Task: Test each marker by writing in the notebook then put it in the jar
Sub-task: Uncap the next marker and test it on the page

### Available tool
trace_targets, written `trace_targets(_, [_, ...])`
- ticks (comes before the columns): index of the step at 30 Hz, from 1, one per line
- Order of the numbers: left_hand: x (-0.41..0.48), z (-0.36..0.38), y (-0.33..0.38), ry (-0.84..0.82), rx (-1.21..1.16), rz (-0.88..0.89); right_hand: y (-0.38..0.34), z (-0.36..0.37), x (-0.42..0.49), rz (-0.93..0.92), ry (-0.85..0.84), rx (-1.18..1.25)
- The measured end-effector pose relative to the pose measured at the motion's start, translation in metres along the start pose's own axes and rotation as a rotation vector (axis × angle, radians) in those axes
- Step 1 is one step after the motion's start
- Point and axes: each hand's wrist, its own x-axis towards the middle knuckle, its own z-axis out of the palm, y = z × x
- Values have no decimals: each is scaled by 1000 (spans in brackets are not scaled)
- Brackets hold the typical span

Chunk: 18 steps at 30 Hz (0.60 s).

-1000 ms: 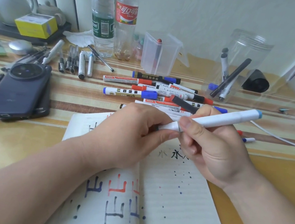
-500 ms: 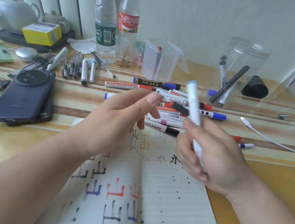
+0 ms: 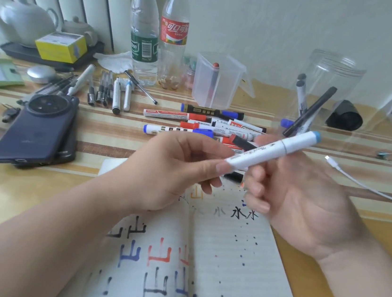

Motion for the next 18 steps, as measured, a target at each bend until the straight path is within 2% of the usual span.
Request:
trace_targets(3, [-7, 5, 1, -164, 482, 26, 19, 12, 5, -84, 221, -323])
trace_targets(4, [-9, 6, 2, -181, 632, 35, 23, 15, 5, -103, 258, -363])
trace_targets(6, [-10, 7, 5, -168, 753, 53, 25, 18, 6, -134, 280, -376])
trace_targets(13, [-9, 14, 8, -119, 659, 130, 18, 26, 1, -185, 299, -383])
trace_targets(16, [-7, 11, 3, -146, 459, 69, 14, 23, 1, -283, 385, -374])
trace_targets(18, [-3, 6, -4, -75, 297, 37, 10, 15, 0, -330, 465, -356])
